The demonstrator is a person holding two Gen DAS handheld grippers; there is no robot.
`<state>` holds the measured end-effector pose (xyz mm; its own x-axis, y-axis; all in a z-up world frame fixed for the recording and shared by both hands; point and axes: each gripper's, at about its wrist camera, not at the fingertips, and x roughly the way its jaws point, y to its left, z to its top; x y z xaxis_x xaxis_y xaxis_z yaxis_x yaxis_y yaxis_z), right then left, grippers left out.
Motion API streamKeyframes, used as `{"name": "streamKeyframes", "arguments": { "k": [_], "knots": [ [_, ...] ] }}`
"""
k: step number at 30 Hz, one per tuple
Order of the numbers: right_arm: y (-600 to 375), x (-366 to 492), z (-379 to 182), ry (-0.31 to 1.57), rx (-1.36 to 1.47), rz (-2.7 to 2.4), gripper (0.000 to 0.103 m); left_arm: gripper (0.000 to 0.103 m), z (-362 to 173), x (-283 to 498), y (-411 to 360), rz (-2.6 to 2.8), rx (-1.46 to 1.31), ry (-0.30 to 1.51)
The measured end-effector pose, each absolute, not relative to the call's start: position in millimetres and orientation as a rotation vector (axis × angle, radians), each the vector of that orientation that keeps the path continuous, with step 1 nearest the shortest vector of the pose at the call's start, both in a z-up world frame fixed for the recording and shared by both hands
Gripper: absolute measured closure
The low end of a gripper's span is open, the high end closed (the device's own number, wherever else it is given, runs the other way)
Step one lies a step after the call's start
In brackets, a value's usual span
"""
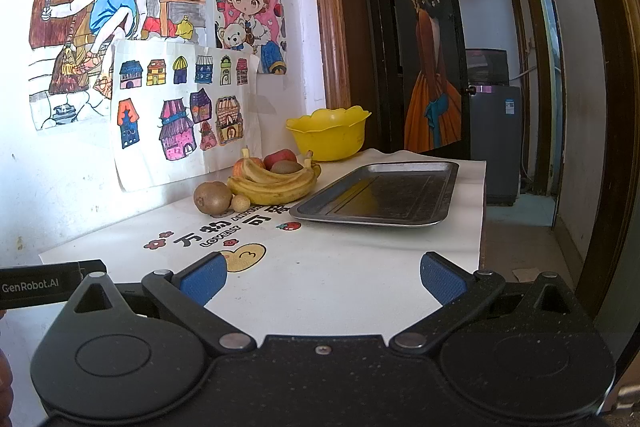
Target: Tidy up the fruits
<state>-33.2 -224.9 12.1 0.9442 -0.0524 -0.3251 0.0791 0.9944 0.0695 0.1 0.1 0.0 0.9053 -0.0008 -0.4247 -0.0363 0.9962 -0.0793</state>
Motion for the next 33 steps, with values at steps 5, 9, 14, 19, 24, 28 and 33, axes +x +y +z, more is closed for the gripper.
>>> {"name": "streamKeyframes", "arguments": {
  "k": [5,9,14,19,24,28,33],
  "knots": [
    [-225,-33,12,0.328,0.083,-0.067,0.001,0.0,0,0,0,0.018,-0.086,0.439],
    [-225,-33,12,0.328,0.083,-0.067,0.001,0.0,0,0,0,0.018,-0.086,0.439],
    [-225,-33,12,0.329,0.083,-0.067,0.001,0.0,0,0,0,0.018,-0.086,0.439],
    [-224,-32,12,0.33,0.083,-0.066,0.001,0.0,0,0,0,0.018,-0.086,0.439],
    [-223,-30,15,0.33,0.083,-0.066,0.001,0.0,1,0,0,0.018,-0.088,0.443],
    [-219,-36,26,0.323,0.089,-0.055,0.001,0.0,4,-2,3,0.015,-0.093,0.434],
    [-215,-55,50,0.323,0.114,0.0,0.001,0.0,16,-10,5,0.013,-0.089,0.419]
  ]
}}
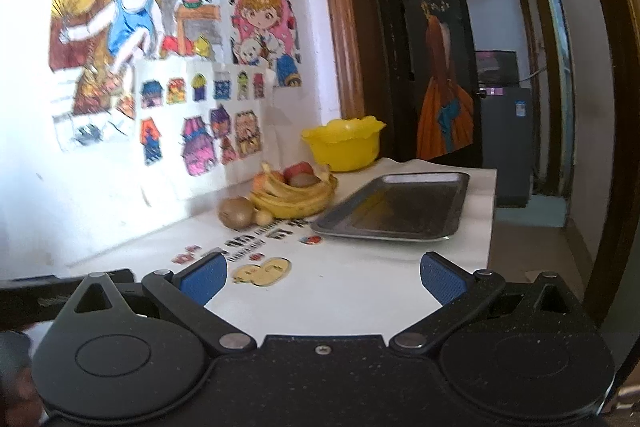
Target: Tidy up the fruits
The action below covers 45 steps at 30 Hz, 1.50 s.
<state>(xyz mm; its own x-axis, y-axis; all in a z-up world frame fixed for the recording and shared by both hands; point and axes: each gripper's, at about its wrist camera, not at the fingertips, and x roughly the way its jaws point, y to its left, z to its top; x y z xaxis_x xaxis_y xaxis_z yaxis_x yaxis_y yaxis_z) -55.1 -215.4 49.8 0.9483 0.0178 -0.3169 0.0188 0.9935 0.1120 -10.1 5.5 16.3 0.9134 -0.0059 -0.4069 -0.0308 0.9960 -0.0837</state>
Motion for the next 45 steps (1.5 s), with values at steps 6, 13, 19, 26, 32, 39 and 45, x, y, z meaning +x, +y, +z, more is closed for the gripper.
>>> {"name": "streamKeyframes", "arguments": {
  "k": [6,13,19,26,32,39,45],
  "knots": [
    [-208,-67,100,0.35,0.113,0.055,0.001,0.0,41,-20,15,0.006,-0.063,0.395],
    [-191,-55,165,0.34,0.085,0.172,0.001,0.0,78,-10,36,-0.039,-0.071,0.364],
    [-187,-17,200,0.303,0.088,0.239,0.001,0.0,97,18,41,-0.052,-0.049,0.313],
    [-198,66,185,0.269,0.029,0.331,0.001,0.0,83,79,38,-0.117,-0.024,0.335],
    [-222,159,141,0.339,0.023,0.418,0.001,0.0,53,150,27,-0.154,0.0,0.389],
    [-244,242,90,0.452,0.008,0.488,0.001,0.0,26,229,9,-0.175,-0.027,0.517],
    [-238,264,62,0.597,-0.073,0.464,0.001,0.0,14,266,-3,-0.182,-0.016,0.646]
  ]
}}
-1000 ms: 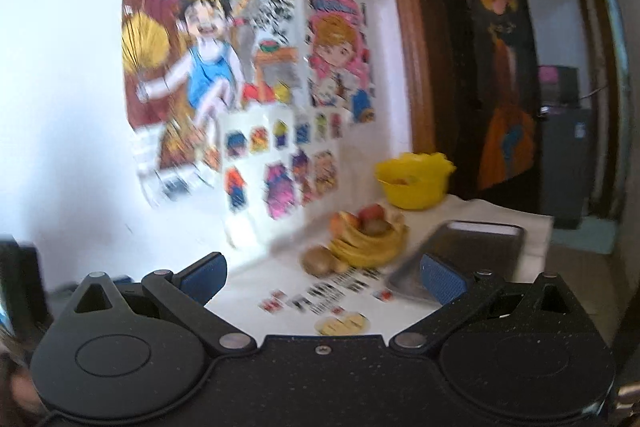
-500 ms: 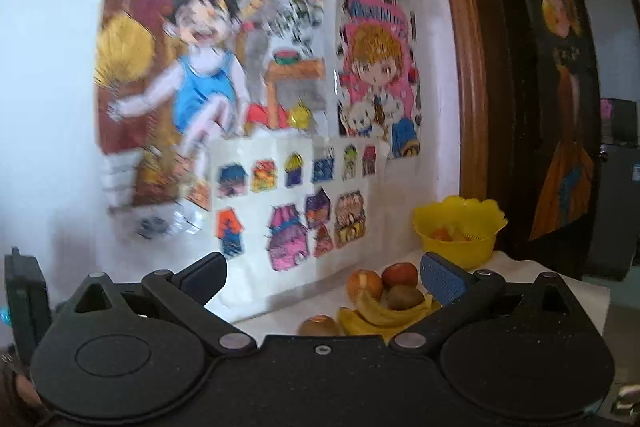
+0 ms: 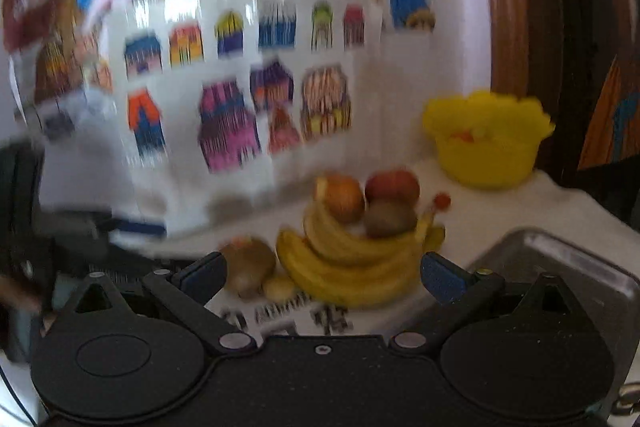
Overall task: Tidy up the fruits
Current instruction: 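Move the left tool toward the large kiwi while the right tool approaches the small round brown fruit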
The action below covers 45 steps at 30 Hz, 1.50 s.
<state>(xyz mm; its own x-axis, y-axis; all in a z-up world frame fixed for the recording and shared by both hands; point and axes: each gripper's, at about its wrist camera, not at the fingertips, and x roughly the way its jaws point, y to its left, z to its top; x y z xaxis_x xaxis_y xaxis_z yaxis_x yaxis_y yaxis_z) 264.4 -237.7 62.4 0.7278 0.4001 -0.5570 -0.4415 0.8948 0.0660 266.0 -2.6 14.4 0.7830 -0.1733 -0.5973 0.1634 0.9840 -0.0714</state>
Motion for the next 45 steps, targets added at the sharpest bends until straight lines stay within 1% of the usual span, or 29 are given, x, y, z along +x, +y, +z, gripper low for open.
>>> {"name": "streamKeyframes", "arguments": {
  "k": [5,11,15,19,24,26,31,36,41,43,45],
  "knots": [
    [-217,269,46,0.657,-0.167,0.434,0.001,0.0,18,289,-7,-0.158,0.003,0.752],
    [-191,279,30,0.727,-0.204,0.375,0.001,0.0,22,313,-17,-0.193,0.078,0.823],
    [-178,286,20,0.79,-0.182,0.335,0.012,0.001,18,326,-26,-0.242,0.097,0.896],
    [-168,289,15,0.808,-0.168,0.314,0.019,0.001,17,336,-30,-0.28,0.097,0.927],
    [-160,296,9,0.821,-0.152,0.295,0.033,0.001,16,347,-31,-0.304,0.094,0.959],
    [-158,300,7,0.825,-0.14,0.292,0.037,0.002,15,350,-33,-0.316,0.095,0.969],
    [-153,307,1,0.836,-0.124,0.303,0.04,0.006,12,359,-33,-0.331,0.106,1.002],
    [-150,313,-2,0.844,-0.116,0.304,0.053,0.012,9,364,-31,-0.349,0.087,1.043],
    [-149,314,-3,0.836,-0.115,0.302,0.054,0.022,6,368,-31,-0.369,0.066,1.079],
    [-148,314,-3,0.835,-0.106,0.295,0.054,0.022,5,370,-31,-0.367,0.057,1.091],
    [-148,314,-3,0.837,-0.089,0.296,0.059,0.023,4,371,-29,-0.367,0.04,1.095]
  ]
}}
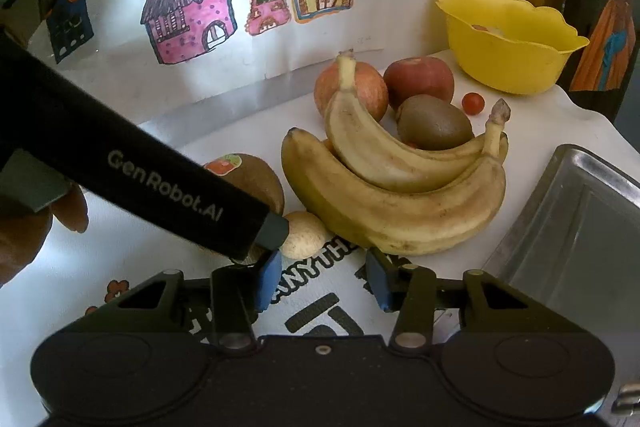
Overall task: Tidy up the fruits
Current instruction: 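Move the left tool toward the large kiwi while the right tool approaches the small round brown fruit, then close the left tool on the large kiwi while the right tool grasps the small round fruit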
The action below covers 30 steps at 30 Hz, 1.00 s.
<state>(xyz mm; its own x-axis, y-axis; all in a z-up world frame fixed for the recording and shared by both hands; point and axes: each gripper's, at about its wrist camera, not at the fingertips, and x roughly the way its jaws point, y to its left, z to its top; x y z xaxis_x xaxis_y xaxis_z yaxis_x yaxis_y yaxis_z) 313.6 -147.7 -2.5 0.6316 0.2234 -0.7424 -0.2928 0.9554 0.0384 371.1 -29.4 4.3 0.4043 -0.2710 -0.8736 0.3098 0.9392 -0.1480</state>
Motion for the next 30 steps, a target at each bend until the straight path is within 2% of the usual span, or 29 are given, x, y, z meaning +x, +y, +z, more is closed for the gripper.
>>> {"name": "streamKeyframes", "arguments": {
  "k": [3,8,14,23,26,30],
  "knots": [
    [-145,312,-2,0.838,-0.071,0.298,0.059,0.028,4,372,-26,-0.373,0.022,1.103],
    [-142,315,-3,0.832,-0.054,0.293,0.059,0.044,7,373,-20,-0.383,-0.016,1.115],
    [-141,315,-5,0.814,-0.026,0.289,0.059,0.044,9,374,-14,-0.352,-0.013,1.114],
    [-140,314,-5,0.816,-0.006,0.244,0.066,0.044,6,374,-16,-0.344,-0.012,1.119],
    [-137,315,-5,0.82,0.015,0.236,0.072,0.044,6,375,-16,-0.332,-0.011,1.117],
    [-138,315,-5,0.813,0.027,0.237,0.072,0.044,6,375,-16,-0.319,-0.009,1.12]
  ]
}}
